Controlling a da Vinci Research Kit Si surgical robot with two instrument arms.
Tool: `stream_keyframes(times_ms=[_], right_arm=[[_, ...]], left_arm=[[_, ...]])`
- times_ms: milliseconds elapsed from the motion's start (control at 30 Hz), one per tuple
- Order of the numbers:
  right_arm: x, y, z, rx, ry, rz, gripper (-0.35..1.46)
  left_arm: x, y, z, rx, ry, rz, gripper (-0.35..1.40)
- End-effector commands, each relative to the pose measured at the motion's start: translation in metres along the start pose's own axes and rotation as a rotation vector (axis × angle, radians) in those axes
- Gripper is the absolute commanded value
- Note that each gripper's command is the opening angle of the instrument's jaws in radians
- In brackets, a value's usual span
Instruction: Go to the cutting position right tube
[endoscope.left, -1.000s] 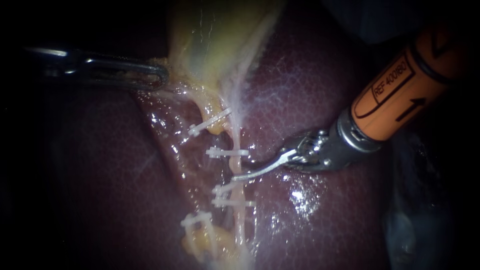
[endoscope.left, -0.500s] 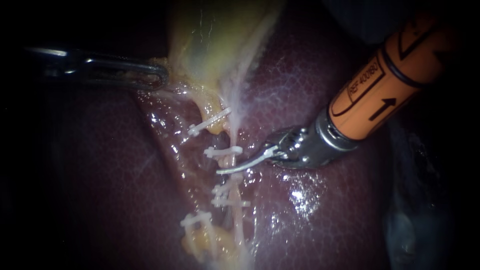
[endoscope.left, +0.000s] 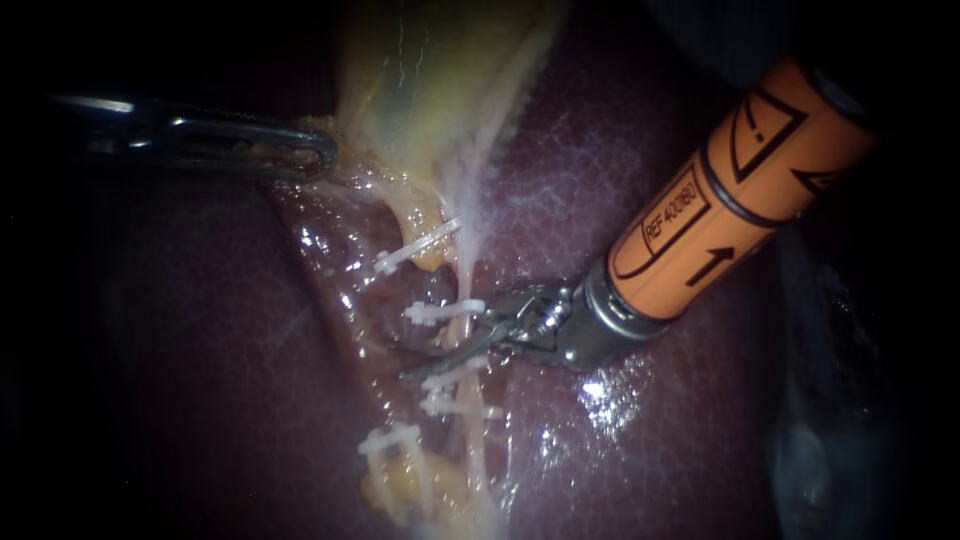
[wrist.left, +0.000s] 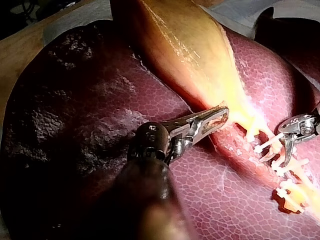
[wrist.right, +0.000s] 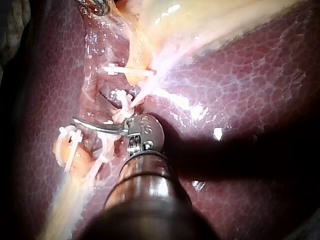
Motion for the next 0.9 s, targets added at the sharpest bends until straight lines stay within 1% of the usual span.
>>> stream_keyframes(times_ms=[33, 167, 267, 400, 533, 633, 733, 900], right_arm=[[0.0001, -0.0001, 0.0000, 0.004, 0.006, -0.010, 0.95], [0.0007, -0.0009, -0.0002, 0.021, 0.027, -0.036, 1.00], [0.0016, -0.0021, -0.0003, 0.030, 0.036, -0.060, 1.00], [0.0029, -0.0039, -0.0005, 0.054, 0.064, -0.065, 1.02], [0.0041, -0.0053, -0.0008, 0.067, 0.080, -0.081, 1.04], [0.0048, -0.0061, -0.0010, 0.077, 0.092, -0.083, 1.06], [0.0051, -0.0065, -0.0010, 0.081, 0.098, -0.087, 1.06], [0.0050, -0.0064, -0.0010, 0.081, 0.097, -0.088, 1.06]], left_arm=[[0.0000, 0.0000, 0.0000, -0.001, 0.000, 0.000, -0.35], [0.0000, 0.0000, 0.0000, 0.000, 0.000, 0.000, -0.35], [0.0000, 0.0000, 0.0000, 0.000, 0.000, 0.000, -0.35], [0.0000, 0.0000, 0.0000, 0.000, 0.000, 0.000, -0.35], [0.0000, 0.0000, 0.0000, 0.000, 0.000, 0.000, -0.35], [0.0000, 0.0000, 0.0000, 0.000, 0.000, 0.000, -0.35], [0.0000, 0.0000, 0.0000, 0.000, 0.000, 0.000, -0.35], [0.0000, 0.0000, -0.0001, 0.000, 0.000, 0.000, -0.35]])
